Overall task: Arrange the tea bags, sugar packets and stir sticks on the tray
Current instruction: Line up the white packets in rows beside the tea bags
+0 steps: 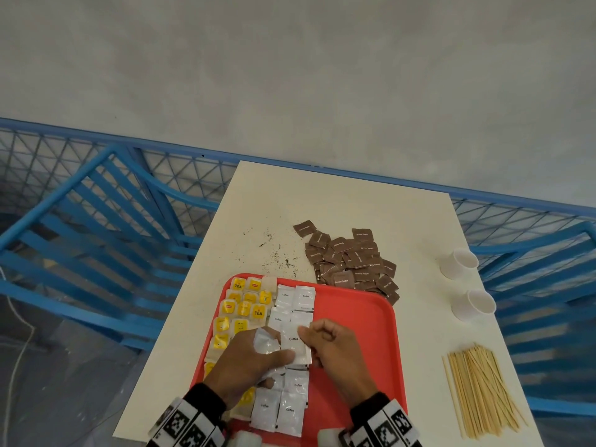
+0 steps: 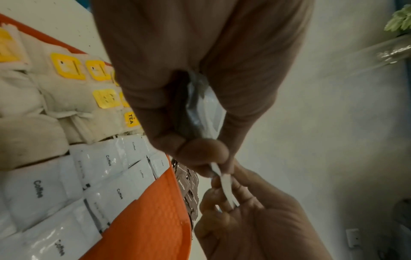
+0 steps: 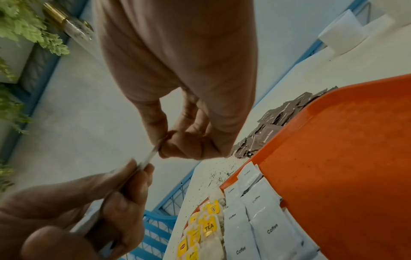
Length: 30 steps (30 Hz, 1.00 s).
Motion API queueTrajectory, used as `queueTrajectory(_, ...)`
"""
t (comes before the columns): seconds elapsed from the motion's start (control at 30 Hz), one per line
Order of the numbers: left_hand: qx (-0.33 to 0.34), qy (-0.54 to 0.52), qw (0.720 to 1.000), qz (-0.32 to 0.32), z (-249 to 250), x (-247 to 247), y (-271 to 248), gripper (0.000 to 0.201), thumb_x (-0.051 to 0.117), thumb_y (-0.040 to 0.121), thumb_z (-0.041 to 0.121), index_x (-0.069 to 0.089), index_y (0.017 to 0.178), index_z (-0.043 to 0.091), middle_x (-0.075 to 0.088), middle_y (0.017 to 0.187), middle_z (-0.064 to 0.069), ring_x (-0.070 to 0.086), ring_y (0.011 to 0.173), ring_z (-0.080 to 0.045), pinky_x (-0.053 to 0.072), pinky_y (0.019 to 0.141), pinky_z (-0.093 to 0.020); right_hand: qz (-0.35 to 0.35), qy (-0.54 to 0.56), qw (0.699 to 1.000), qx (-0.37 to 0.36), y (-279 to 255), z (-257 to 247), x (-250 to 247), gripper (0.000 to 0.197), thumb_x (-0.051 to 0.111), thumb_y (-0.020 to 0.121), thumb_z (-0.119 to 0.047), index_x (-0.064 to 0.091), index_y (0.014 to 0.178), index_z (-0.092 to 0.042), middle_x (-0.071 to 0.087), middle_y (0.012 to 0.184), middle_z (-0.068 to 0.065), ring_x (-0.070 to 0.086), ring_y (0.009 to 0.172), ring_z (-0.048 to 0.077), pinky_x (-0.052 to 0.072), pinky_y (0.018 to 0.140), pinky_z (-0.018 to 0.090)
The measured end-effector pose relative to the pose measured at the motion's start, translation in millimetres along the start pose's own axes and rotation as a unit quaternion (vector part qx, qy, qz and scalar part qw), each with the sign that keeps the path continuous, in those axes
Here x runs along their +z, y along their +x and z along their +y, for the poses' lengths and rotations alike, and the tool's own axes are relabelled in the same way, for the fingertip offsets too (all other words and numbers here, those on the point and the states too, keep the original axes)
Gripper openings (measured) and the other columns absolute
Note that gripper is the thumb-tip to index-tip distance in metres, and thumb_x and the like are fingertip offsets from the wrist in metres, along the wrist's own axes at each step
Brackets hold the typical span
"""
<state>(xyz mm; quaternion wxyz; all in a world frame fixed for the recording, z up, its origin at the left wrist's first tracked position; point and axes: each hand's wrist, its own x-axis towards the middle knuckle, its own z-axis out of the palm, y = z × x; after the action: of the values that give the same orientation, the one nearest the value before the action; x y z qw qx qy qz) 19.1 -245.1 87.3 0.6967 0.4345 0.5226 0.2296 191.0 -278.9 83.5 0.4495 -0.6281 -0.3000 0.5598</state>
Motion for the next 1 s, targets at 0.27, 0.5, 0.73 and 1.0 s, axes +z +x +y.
queueTrajectory(0.27, 0.012, 0.106, 0.992, -0.065, -2.0, -23.8, -10.0, 0.030, 0.087, 0.074, 0.014, 0.066, 0.095, 0.007, 0.068, 0.068, 0.000, 0.063, 0.059, -0.015, 0.050, 0.047, -0.027, -0.052, -0.070, 0.996, -0.028, -3.4, -4.9, 15.9, 0.020, 0.079, 0.082, -0.025, 0.076, 0.085, -0.005, 0.069, 0.072, -0.004, 0.056, 0.061, 0.003, 0.044, 0.058, 0.017)
queueTrajectory(0.5, 0.025, 0.052, 0.998, -0.018, -7.2, -43.1, -3.9, 0.034, 0.086, 0.075, 0.012, 0.066, 0.099, -0.001, 0.071, 0.077, -0.013, 0.066, 0.066, -0.026, 0.053, 0.049, -0.029, -0.047, -0.073, 0.996, 0.018, -8.5, 2.5, 19.8, 0.035, 0.081, 0.079, -0.032, 0.073, 0.090, 0.000, 0.065, 0.067, -0.002, 0.057, 0.061, 0.009, 0.044, 0.055, 0.021)
queueTrajectory(0.73, 0.013, 0.007, 1.000, 0.024, -27.0, -68.7, -0.7, 0.020, 0.083, 0.077, 0.007, 0.070, 0.092, 0.003, 0.070, 0.074, -0.014, 0.062, 0.058, -0.021, 0.049, 0.049, -0.028, 0.028, -0.114, 0.992, 0.045, 1.2, 27.0, 19.8, 0.022, 0.072, 0.087, -0.003, 0.062, 0.067, -0.002, 0.054, 0.056, -0.001, 0.053, 0.052, 0.009, 0.046, 0.054, 0.019)
queueTrajectory(1.0, 0.029, -0.062, 0.995, -0.076, -47.6, -102.7, -18.7, 0.050, 0.062, 0.090, 0.028, 0.045, 0.050, 0.004, 0.042, 0.052, -0.004, 0.030, 0.037, -0.012, 0.040, 0.048, -0.012, 0.058, -0.170, 0.976, 0.126, 0.6, 81.3, 35.8, 0.024, 0.064, 0.084, 0.011, 0.060, 0.064, -0.002, 0.054, 0.059, 0.011, 0.050, 0.048, 0.010, 0.048, 0.051, 0.018)
